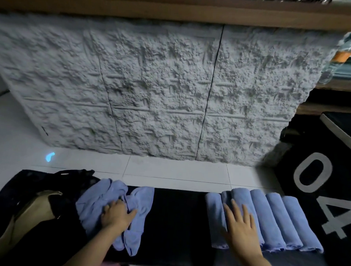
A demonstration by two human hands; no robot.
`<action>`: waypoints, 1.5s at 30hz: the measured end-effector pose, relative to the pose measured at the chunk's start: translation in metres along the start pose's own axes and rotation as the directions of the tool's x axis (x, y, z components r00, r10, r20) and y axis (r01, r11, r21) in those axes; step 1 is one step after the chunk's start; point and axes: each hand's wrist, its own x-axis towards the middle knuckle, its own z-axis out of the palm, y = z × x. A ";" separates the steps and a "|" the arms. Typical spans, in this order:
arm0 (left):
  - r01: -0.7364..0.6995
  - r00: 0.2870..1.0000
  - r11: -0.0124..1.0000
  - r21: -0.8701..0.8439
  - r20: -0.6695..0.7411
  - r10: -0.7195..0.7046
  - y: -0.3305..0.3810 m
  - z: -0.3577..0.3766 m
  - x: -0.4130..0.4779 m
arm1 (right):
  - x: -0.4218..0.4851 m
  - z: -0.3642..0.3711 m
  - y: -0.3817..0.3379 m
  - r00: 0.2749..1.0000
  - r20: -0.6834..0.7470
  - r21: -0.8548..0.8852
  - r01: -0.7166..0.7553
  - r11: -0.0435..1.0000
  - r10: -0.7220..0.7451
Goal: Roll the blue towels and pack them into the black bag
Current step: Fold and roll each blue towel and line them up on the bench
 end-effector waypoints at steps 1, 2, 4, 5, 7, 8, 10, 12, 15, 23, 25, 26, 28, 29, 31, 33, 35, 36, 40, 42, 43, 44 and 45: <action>0.007 0.999 1.000 0.000 0.035 -0.007 -0.001 0.004 0.000 | -0.002 -0.002 -0.012 1.000 -0.012 -0.001 0.029 1.000 -0.029; 0.004 0.998 1.000 0.025 0.059 -0.005 -0.001 0.007 -0.001 | -0.003 -0.002 -0.024 0.997 -0.038 -0.007 0.067 0.998 -0.068; -0.014 1.000 0.996 0.087 0.014 0.013 0.003 0.010 -0.004 | -0.005 0.000 -0.045 0.992 -0.012 0.010 0.123 0.992 -0.123; -0.013 1.000 0.996 0.087 -0.014 0.014 0.006 0.010 -0.006 | -0.005 0.001 -0.054 0.990 0.018 0.030 0.141 0.989 -0.142; -0.016 0.997 0.999 0.047 -0.070 0.020 0.012 0.003 -0.012 | -0.005 -0.003 -0.071 0.985 0.045 0.041 0.162 0.986 -0.164; -0.043 0.993 0.999 -0.018 -0.111 0.041 0.016 -0.003 -0.017 | -0.005 -0.009 -0.078 0.980 0.047 0.032 0.191 0.981 -0.193; -0.161 0.978 0.934 -0.320 -0.182 0.106 0.027 -0.019 -0.025 | -0.001 -0.027 -0.089 0.964 0.008 0.102 0.264 0.959 -0.266; -0.249 0.968 0.757 -0.604 -0.164 0.188 0.040 -0.047 -0.038 | 0.011 -0.047 -0.103 0.944 -0.031 0.303 0.323 0.897 -0.329; -0.270 0.950 0.599 -0.754 -0.105 0.295 0.058 -0.091 -0.055 | 0.026 -0.095 -0.130 0.927 -0.103 0.633 0.340 0.696 -0.360; -0.346 0.730 0.379 -0.858 0.007 0.683 0.074 -0.200 -0.091 | 0.033 -0.205 -0.163 0.815 -0.030 0.929 0.236 0.284 -0.579; -0.403 0.698 0.417 -0.815 0.021 0.715 0.075 -0.225 -0.100 | 0.033 -0.218 -0.156 0.799 -0.036 0.943 0.225 0.243 -0.600; -0.438 0.692 0.440 -0.784 0.018 0.722 0.075 -0.235 -0.103 | 0.032 -0.222 -0.152 0.790 -0.037 0.948 0.222 0.229 -0.612; -0.480 0.687 0.459 -0.748 0.005 0.727 0.073 -0.251 -0.108 | 0.028 -0.232 -0.147 0.792 -0.047 0.957 0.210 0.198 -0.609; -0.482 0.687 0.467 -0.741 0.012 0.727 0.073 -0.259 -0.111 | 0.025 -0.238 -0.144 0.799 -0.055 0.961 0.204 0.184 -0.599; -0.477 0.678 0.450 -0.755 0.009 0.735 0.074 -0.273 -0.120 | 0.021 -0.247 -0.139 0.806 -0.084 0.969 0.202 0.139 -0.586; -0.444 0.671 0.397 -0.803 -0.004 0.742 0.073 -0.285 -0.124 | 0.015 -0.257 -0.133 0.807 -0.120 0.970 0.218 0.104 -0.578; -0.412 0.674 0.326 -0.851 -0.043 0.738 0.067 -0.299 -0.128 | 0.008 -0.264 -0.126 0.814 -0.140 0.975 0.213 0.065 -0.563; -0.412 0.674 0.283 -0.866 -0.081 0.734 0.063 -0.305 -0.127 | 0.006 -0.266 -0.121 0.819 -0.146 0.978 0.203 0.043 -0.555; -0.388 0.745 0.128 -0.913 -0.228 0.627 0.046 -0.332 -0.129 | -0.007 -0.282 -0.098 0.834 -0.122 0.989 0.151 0.010 -0.539; -0.363 0.815 0.073 -0.929 -0.279 0.507 0.042 -0.341 -0.127 | -0.016 -0.294 -0.088 0.838 -0.108 0.992 0.126 -0.002 -0.536; -0.359 0.837 0.074 -0.930 -0.286 0.467 0.041 -0.343 -0.127 | -0.020 -0.301 -0.085 0.839 -0.109 0.993 0.114 -0.024 -0.534; -0.368 0.845 0.076 -0.927 -0.300 0.442 0.043 -0.343 -0.125 | -0.023 -0.307 -0.085 0.836 -0.129 0.991 0.121 -0.049 -0.533; -0.382 0.852 0.100 -0.919 -0.308 0.424 0.047 -0.342 -0.128 | -0.027 -0.314 -0.088 0.834 -0.154 0.988 0.144 -0.060 -0.530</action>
